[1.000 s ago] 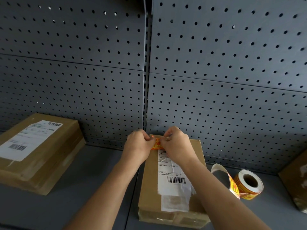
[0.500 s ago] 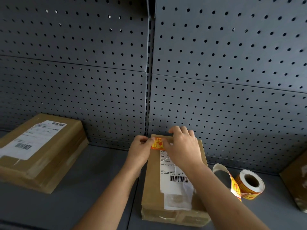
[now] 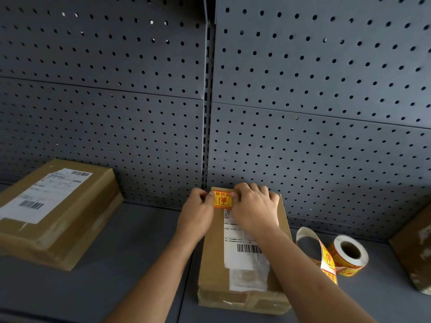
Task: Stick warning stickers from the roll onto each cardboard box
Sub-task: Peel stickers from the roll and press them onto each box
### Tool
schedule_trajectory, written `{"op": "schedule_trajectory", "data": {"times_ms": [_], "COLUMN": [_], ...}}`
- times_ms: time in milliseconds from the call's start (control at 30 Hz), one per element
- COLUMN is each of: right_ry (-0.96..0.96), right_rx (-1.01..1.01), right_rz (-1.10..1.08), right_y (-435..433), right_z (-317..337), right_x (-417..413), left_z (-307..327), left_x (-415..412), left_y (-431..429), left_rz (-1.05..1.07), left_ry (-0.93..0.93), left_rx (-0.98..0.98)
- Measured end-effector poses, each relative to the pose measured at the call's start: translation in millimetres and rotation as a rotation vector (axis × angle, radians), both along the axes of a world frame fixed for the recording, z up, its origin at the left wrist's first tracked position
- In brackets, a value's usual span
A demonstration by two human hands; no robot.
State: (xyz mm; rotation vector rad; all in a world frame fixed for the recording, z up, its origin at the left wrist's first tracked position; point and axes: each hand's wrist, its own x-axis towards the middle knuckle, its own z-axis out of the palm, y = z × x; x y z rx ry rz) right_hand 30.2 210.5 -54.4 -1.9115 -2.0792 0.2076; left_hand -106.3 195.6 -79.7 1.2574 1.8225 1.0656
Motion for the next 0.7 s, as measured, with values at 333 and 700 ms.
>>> {"op": "schedule_trajectory", "data": {"times_ms": [333, 700], "right_ry": [0.001, 0.039], "right_rx": [0.007, 0.026], "right_rz": [-0.036, -0.036], "right_y": [2.5, 1.8], "right_z": [0.1, -0.6], "right_x": [-2.3, 0.5], "left_z": [3.3, 4.4], "left_x": [0.0, -4.1], "left_y": [3.9, -5.7], "left_rz": [-0.022, -0.073], "left_ry": [0.12, 0.094], "left_rx": [-0.085, -0.115]}}
